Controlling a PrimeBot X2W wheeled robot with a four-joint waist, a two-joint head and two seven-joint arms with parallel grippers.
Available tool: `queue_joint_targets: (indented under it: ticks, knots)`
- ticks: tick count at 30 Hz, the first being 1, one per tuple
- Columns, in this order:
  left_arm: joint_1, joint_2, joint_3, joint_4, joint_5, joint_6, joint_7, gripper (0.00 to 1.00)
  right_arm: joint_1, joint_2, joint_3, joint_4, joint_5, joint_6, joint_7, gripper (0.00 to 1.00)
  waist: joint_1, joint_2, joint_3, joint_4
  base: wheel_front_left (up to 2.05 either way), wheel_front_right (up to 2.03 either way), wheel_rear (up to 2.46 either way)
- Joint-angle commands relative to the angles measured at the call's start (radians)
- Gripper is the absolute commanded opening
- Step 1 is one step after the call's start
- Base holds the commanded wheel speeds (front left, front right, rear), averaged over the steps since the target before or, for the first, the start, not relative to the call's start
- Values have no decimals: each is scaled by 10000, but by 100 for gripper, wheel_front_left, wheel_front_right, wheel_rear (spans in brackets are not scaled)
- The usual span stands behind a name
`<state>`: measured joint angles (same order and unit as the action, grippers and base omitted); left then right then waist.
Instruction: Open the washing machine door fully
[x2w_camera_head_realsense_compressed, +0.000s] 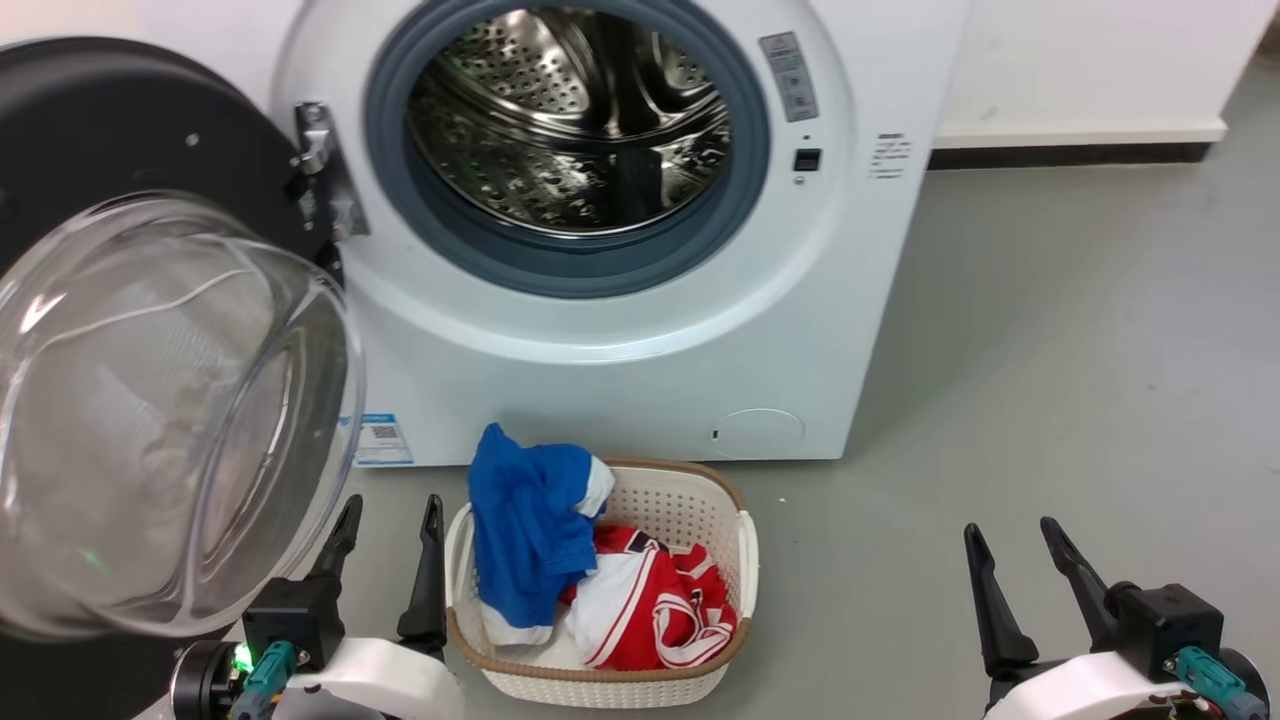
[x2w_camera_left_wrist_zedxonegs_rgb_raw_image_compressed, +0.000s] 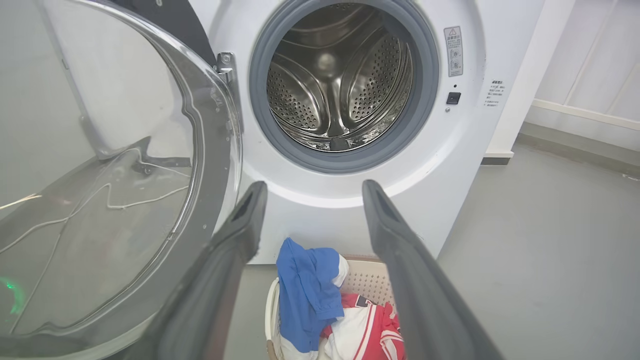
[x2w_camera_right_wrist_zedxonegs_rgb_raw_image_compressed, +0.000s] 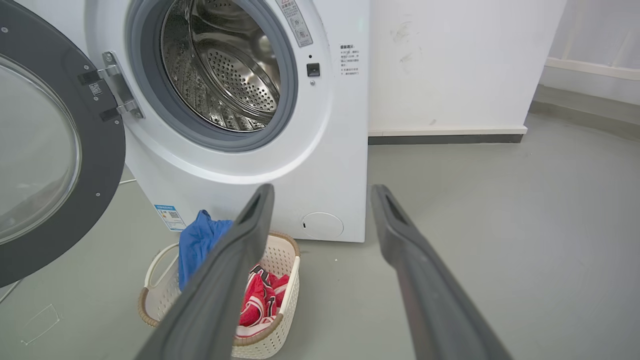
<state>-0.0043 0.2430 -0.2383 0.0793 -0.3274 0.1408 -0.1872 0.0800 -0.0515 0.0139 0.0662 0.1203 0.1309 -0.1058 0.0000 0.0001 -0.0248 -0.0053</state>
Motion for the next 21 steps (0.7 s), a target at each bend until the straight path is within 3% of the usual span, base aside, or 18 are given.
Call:
queue_joint_targets:
  ticks: [1,21]
  knots:
    - [-123,37,-3,17,75,-1,-1,100,-122,19,-8,23,-48,-3,-37,100,0,-1,-32,-183,0,0,0]
    - [-276,149,-349,363,129,-6,3,100,-139,2,-3,165,86,-3,-125,100,0,-1,69,-398,0,0,0]
